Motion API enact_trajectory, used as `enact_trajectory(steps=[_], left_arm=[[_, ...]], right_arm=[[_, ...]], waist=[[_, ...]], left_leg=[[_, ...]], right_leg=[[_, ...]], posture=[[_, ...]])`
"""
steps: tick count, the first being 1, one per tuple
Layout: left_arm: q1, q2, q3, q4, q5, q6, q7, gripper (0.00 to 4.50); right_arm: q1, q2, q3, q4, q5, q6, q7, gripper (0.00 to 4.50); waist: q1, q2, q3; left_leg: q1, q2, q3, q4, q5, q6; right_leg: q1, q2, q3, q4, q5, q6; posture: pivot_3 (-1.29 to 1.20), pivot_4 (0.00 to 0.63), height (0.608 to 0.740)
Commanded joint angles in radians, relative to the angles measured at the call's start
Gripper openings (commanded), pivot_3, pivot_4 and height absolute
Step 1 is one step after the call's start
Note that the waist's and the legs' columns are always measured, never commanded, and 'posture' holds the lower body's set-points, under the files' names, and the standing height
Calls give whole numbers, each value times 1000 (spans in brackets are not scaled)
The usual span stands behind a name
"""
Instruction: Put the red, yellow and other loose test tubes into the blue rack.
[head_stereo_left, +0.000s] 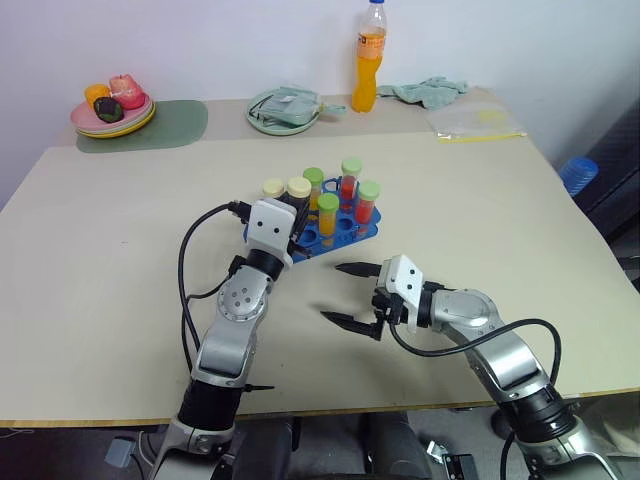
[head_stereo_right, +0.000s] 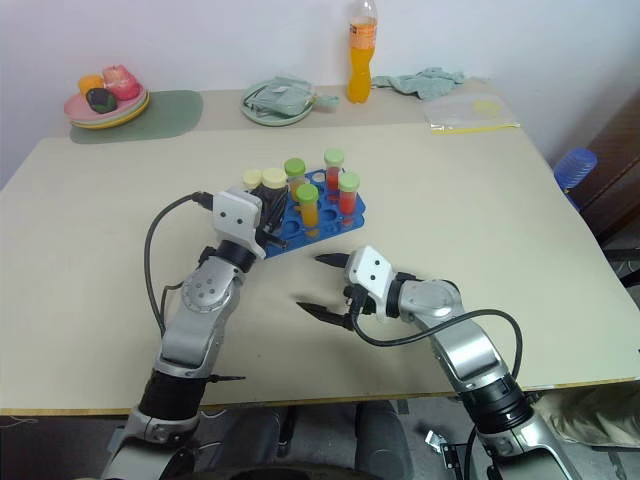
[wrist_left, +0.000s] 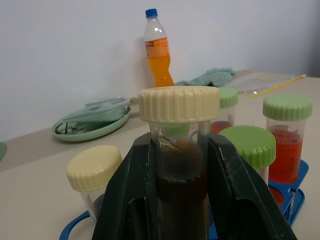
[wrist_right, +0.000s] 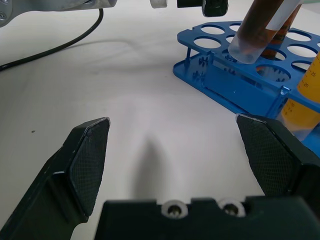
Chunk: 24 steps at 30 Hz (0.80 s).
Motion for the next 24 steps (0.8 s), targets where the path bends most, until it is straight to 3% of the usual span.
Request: enact_trajectory(steps=[1, 11, 12, 17, 21, 24], left_arm=[[14, 11, -4, 3, 27, 26, 9, 785], [7, -4, -5, 26, 24, 22, 7, 785], [7, -6, -4, 25, 21, 21, 7, 1824], [32, -18, 19, -14, -15, 23, 3, 4275], [75, -21, 68, -86, -94, 24, -17, 4446], [162, 36, 172, -216, -231, 41, -93, 4446]], right_arm=[[-13, 11, -5, -22, 13, -9, 6, 4500], [-12, 13, -9, -25, 14, -1, 8, 4500], [-11, 12, -10, -25, 13, -2, 9, 4500], [-10, 6, -38, -30, 17, -10, -5, 4500], [-11, -11, -82, -52, 52, 14, 0, 4500], [2, -62, -161, -96, 101, 59, 9, 4500]], waist=[[0, 0, 0], [0, 0, 0], [0, 0, 0], [0, 0, 0], [0, 0, 0], [-5, 0, 0]], left_leg=[[0, 0, 0, 0, 0, 0], [0, 0, 0, 0, 0, 0], [0, 0, 0, 0, 0, 0], [0, 0, 0, 0, 0, 0], [0, 0, 0, 0, 0, 0], [0, 1, 0, 0, 0, 0]], right_leg=[[0, 0, 0, 0, 0, 0], [0, 0, 0, 0, 0, 0], [0, 0, 0, 0, 0, 0], [0, 0, 0, 0, 0, 0], [0, 0, 0, 0, 0, 0], [-1, 0, 0, 0, 0, 0]], posture=[[0, 150, 740], [0, 150, 740], [0, 150, 740], [0, 150, 740], [0, 150, 740], [0, 150, 740]])
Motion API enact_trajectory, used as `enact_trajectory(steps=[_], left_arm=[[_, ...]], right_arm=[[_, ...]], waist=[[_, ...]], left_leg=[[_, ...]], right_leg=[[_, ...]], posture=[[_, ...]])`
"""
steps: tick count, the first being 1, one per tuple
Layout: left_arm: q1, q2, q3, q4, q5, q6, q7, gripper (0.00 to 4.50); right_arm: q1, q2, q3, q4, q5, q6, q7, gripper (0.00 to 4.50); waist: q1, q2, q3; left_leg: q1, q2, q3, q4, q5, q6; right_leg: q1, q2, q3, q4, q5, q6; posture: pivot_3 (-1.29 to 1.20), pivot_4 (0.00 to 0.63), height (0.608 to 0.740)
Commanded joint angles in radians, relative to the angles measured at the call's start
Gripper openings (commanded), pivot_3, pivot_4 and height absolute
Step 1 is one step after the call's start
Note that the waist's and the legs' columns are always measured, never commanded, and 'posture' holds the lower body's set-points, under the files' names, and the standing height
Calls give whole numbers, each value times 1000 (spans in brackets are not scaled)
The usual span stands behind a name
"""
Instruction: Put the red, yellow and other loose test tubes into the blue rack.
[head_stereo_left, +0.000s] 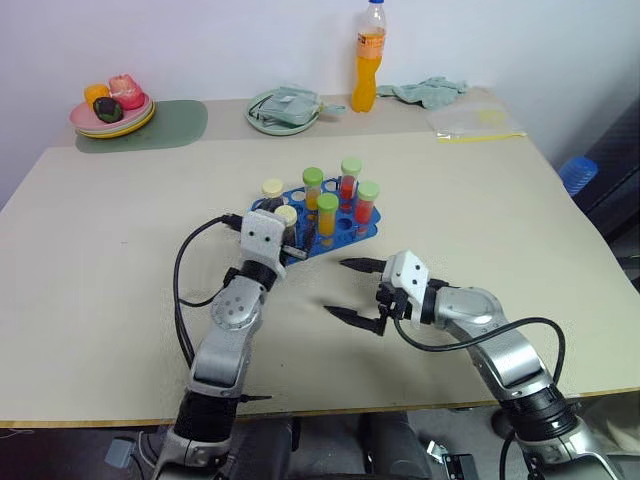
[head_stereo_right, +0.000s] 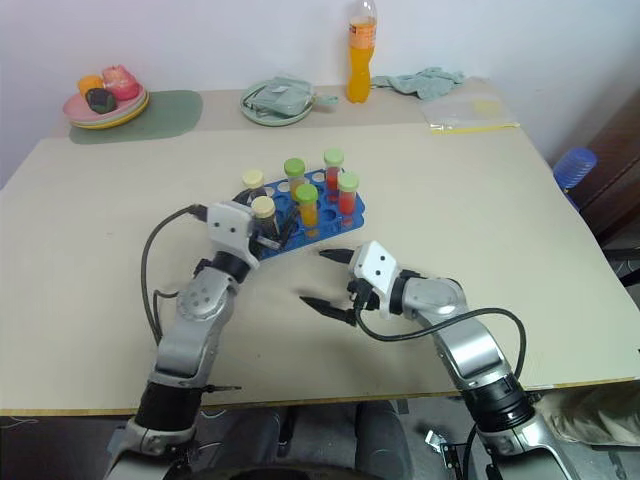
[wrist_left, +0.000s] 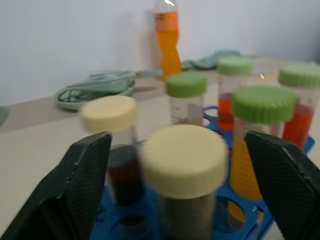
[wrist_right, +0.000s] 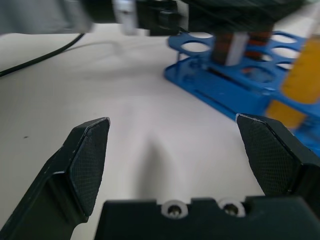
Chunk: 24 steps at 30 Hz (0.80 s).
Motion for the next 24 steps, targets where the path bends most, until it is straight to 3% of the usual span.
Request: enact_trajectory(steps=[1, 7, 11, 16, 24], left_arm=[[89, 86, 127, -162, -145, 22, -94, 4446], [296, 352, 361, -221, -306, 124, -284, 4446], [398, 464, 489, -191, -364, 159, -365, 4446], [475, 515, 526, -182, -381, 164, -421, 4446], [506, 486, 525, -215, -360, 166, -379, 4446]], right_arm=[[7, -62, -116, -92, 71, 44, 10, 4500], [32, -183, -316, -19, 130, 86, 11, 4500], [28, -242, -410, 90, 142, 86, 19, 4500], [38, -270, -412, 170, 107, 33, 42, 4500], [1, -251, -360, 217, 83, -2, 50, 4500]], waist=[[-2, 0, 0], [0, 1, 0], [5, 1, 0], [3, 1, 0], [3, 1, 0]], left_leg=[[0, 0, 0, 0, 0, 0], [0, 2, 0, -1, -1, 1], [0, 2, 1, 0, -1, 2], [0, 3, 1, -1, -1, 2], [0, 3, 1, -1, -1, 2]], right_leg=[[0, 0, 0, 0, 0, 0], [1, 0, 0, -1, 0, 0], [2, 0, 0, -2, 0, -1], [2, -1, 0, -3, -1, -2], [2, -1, 0, -3, -1, -2]], posture=[[0, 150, 740], [0, 150, 740], [0, 150, 740], [0, 150, 740], [0, 150, 740]])
